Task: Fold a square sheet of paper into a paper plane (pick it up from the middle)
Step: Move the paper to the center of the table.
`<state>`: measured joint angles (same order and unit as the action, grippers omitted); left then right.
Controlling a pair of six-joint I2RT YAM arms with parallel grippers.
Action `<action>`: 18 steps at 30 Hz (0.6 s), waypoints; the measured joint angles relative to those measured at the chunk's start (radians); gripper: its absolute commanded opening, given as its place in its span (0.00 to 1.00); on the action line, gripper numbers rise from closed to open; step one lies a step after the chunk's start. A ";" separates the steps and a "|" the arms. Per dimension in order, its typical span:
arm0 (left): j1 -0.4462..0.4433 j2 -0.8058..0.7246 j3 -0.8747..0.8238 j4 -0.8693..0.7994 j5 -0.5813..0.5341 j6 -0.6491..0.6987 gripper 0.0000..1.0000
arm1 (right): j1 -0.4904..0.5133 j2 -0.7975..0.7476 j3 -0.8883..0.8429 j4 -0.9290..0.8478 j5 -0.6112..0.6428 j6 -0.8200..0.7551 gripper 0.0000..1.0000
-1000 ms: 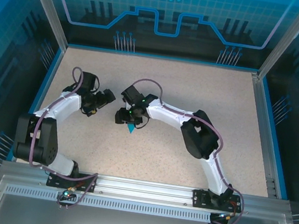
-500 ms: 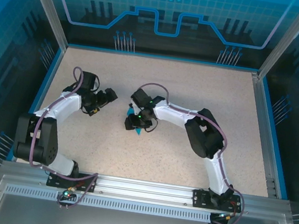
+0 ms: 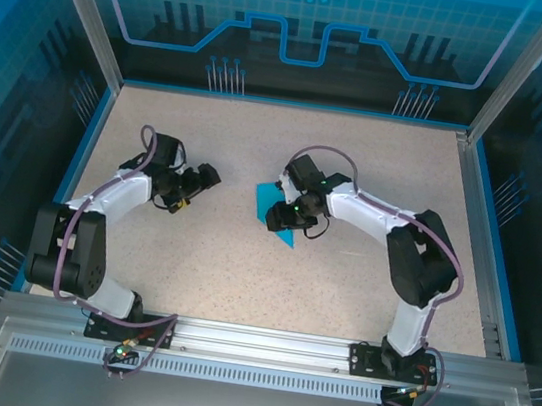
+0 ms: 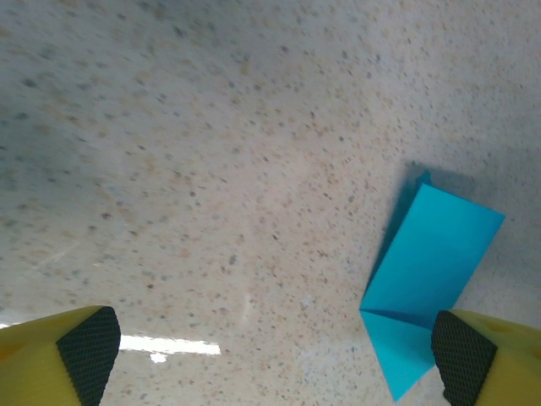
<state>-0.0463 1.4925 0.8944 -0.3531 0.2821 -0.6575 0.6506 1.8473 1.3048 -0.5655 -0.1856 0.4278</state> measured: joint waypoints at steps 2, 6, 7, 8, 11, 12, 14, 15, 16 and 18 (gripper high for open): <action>-0.021 0.000 -0.001 0.011 0.008 -0.007 0.98 | 0.001 -0.027 -0.016 0.044 0.019 0.064 0.52; -0.055 0.000 -0.019 0.053 0.037 -0.029 0.99 | 0.002 -0.024 -0.042 0.103 0.037 0.166 0.51; -0.063 0.000 -0.028 0.064 0.047 -0.035 0.99 | 0.002 -0.016 -0.043 0.113 0.040 0.189 0.51; -0.072 0.000 -0.034 0.072 0.056 -0.045 0.98 | 0.001 -0.007 -0.043 0.124 0.044 0.207 0.51; -0.097 0.001 -0.047 0.101 0.079 -0.057 0.99 | 0.001 0.019 -0.043 0.153 0.052 0.253 0.51; -0.105 0.002 -0.049 0.111 0.087 -0.062 0.99 | 0.001 0.025 -0.043 0.159 0.054 0.262 0.51; -0.121 0.007 -0.053 0.140 0.106 -0.077 0.99 | 0.001 0.040 -0.043 0.175 0.062 0.283 0.50; -0.128 0.012 -0.056 0.153 0.116 -0.081 0.99 | 0.001 0.046 -0.043 0.180 0.067 0.289 0.50; -0.135 0.018 -0.058 0.166 0.125 -0.087 0.99 | 0.000 0.052 -0.043 0.185 0.071 0.296 0.50; -0.148 0.032 -0.062 0.191 0.144 -0.102 0.98 | -0.003 0.064 -0.043 0.194 0.074 0.308 0.50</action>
<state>-0.1944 1.5246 0.8326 -0.1619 0.4263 -0.7597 0.6476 1.9118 1.2617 -0.3717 -0.1116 0.7357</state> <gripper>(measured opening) 0.985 0.503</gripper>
